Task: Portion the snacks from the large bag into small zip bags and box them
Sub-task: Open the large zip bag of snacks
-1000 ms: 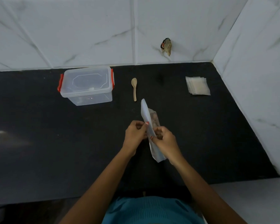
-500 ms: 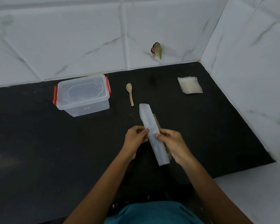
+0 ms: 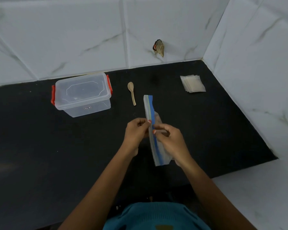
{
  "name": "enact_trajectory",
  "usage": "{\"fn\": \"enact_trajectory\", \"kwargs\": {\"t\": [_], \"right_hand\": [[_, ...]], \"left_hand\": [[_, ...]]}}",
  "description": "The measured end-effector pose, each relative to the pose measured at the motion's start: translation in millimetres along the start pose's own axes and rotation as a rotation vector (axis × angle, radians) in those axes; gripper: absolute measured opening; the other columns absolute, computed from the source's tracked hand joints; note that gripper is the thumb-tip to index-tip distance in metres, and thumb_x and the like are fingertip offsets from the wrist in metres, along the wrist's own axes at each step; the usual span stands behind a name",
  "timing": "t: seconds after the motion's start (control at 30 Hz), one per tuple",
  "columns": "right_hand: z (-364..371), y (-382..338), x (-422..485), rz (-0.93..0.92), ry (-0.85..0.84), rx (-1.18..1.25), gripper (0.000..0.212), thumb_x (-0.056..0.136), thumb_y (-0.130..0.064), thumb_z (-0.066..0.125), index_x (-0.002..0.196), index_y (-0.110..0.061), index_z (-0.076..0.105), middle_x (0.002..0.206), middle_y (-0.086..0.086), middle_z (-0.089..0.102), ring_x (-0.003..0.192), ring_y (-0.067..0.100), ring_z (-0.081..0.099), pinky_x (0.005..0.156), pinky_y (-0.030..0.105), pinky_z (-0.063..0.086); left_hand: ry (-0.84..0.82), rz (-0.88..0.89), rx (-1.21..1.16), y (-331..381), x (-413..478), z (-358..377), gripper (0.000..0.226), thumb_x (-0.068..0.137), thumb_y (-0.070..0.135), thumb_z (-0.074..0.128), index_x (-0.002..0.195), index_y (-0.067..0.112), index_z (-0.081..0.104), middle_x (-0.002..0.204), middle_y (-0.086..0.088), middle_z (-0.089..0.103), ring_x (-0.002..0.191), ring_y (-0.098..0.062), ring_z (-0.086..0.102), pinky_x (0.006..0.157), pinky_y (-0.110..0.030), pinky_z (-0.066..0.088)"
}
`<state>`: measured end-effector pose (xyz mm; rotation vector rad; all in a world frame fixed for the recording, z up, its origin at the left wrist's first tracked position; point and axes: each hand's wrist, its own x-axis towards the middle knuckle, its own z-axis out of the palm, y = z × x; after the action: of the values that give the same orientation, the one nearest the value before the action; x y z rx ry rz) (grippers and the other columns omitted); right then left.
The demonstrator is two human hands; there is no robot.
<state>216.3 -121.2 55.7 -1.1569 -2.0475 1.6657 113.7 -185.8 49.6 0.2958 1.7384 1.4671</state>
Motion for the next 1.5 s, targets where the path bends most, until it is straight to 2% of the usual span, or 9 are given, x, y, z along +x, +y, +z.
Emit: {"fn": "enact_trajectory", "kwargs": {"t": [0.07, 0.23, 0.37, 0.53, 0.63, 0.83, 1.03, 1.23, 1.5], "right_hand": [[-3.5, -1.1, 1.8, 0.087, 0.022, 0.107, 0.029, 0.087, -0.014, 0.060, 0.116, -0.018, 0.057, 0.103, -0.009, 0.058, 0.094, 0.003, 0.056, 0.075, 0.017, 0.048], [-5.6, -11.2, 2.8, 0.164, -0.043, 0.216, 0.019, 0.087, -0.010, 0.059, 0.105, -0.014, 0.063, 0.090, -0.005, 0.062, 0.079, 0.002, 0.058, 0.060, 0.013, 0.045], [-1.4, -17.9, 4.8, 0.091, 0.000, 0.182, 0.017, 0.087, -0.010, 0.059, 0.103, -0.015, 0.064, 0.095, -0.006, 0.062, 0.085, 0.001, 0.058, 0.067, 0.013, 0.047], [4.6, -22.2, 2.3, -0.072, 0.003, 0.071, 0.015, 0.090, -0.016, 0.056, 0.102, -0.015, 0.065, 0.086, -0.013, 0.061, 0.081, -0.003, 0.058, 0.070, 0.010, 0.047], [6.9, -20.5, 2.1, -0.125, 0.028, 0.018, 0.019, 0.087, -0.013, 0.060, 0.106, -0.012, 0.063, 0.087, -0.013, 0.058, 0.081, -0.004, 0.056, 0.068, 0.001, 0.044], [8.5, -19.4, 2.8, -0.077, 0.056, 0.005, 0.024, 0.084, -0.011, 0.064, 0.107, -0.012, 0.059, 0.086, -0.011, 0.055, 0.077, -0.002, 0.054, 0.062, -0.001, 0.043], [3.1, -22.2, 8.0, -0.107, 0.133, -0.112, 0.022, 0.086, -0.009, 0.059, 0.107, -0.006, 0.063, 0.093, -0.002, 0.060, 0.071, -0.004, 0.052, 0.059, -0.003, 0.041], [3.4, -21.2, 6.8, -0.170, 0.096, -0.167, 0.017, 0.088, -0.014, 0.059, 0.101, -0.006, 0.065, 0.086, -0.005, 0.059, 0.071, -0.005, 0.053, 0.064, 0.000, 0.043], [-7.6, -26.7, 7.3, -0.169, 0.114, -0.222, 0.013, 0.088, -0.012, 0.059, 0.096, -0.007, 0.067, 0.080, -0.007, 0.059, 0.068, -0.004, 0.054, 0.060, -0.001, 0.042]], "left_hand": [[-0.028, -0.062, -0.073, 0.7, -1.8, -2.0, 0.014, 0.092, 0.017, 0.054, 0.103, 0.012, 0.061, 0.097, -0.005, 0.066, 0.088, -0.013, 0.065, 0.073, -0.027, 0.053], [-0.009, -0.038, -0.046, 3.6, -5.6, -4.3, 0.020, 0.091, 0.017, 0.054, 0.109, 0.010, 0.061, 0.095, -0.001, 0.064, 0.084, -0.008, 0.063, 0.066, -0.018, 0.051], [0.083, 0.040, -0.004, 9.5, -7.8, -6.0, 0.020, 0.090, 0.018, 0.057, 0.109, 0.014, 0.052, 0.097, -0.003, 0.062, 0.084, -0.010, 0.063, 0.065, -0.019, 0.053], [0.065, 0.124, 0.018, 17.3, -15.1, -6.5, 0.008, 0.091, 0.027, 0.055, 0.091, 0.020, 0.059, 0.092, 0.000, 0.065, 0.087, -0.010, 0.064, 0.067, -0.017, 0.051], [0.033, 0.090, -0.061, 16.7, -17.4, -9.7, 0.009, 0.092, 0.016, 0.053, 0.092, 0.016, 0.062, 0.091, -0.002, 0.067, 0.084, -0.008, 0.065, 0.064, -0.016, 0.053], [0.005, 0.020, -0.107, 19.3, -18.8, -11.7, 0.012, 0.092, 0.012, 0.052, 0.089, 0.014, 0.064, 0.087, -0.001, 0.066, 0.075, -0.006, 0.066, 0.061, -0.016, 0.053], [0.033, 0.057, -0.102, 15.8, -19.6, -5.6, 0.016, 0.093, 0.009, 0.051, 0.082, 0.014, 0.062, 0.085, -0.001, 0.066, 0.078, -0.008, 0.065, 0.067, -0.016, 0.055], [0.028, 0.060, -0.066, 14.1, -16.6, -3.5, 0.007, 0.087, 0.018, 0.061, 0.084, 0.014, 0.065, 0.090, -0.004, 0.068, 0.088, -0.014, 0.065, 0.079, -0.025, 0.054], [0.065, 0.095, 0.051, 21.4, -14.1, -1.1, 0.005, 0.083, 0.006, 0.064, 0.079, 0.008, 0.062, 0.083, -0.007, 0.066, 0.072, -0.008, 0.064, 0.060, -0.014, 0.053]]}}
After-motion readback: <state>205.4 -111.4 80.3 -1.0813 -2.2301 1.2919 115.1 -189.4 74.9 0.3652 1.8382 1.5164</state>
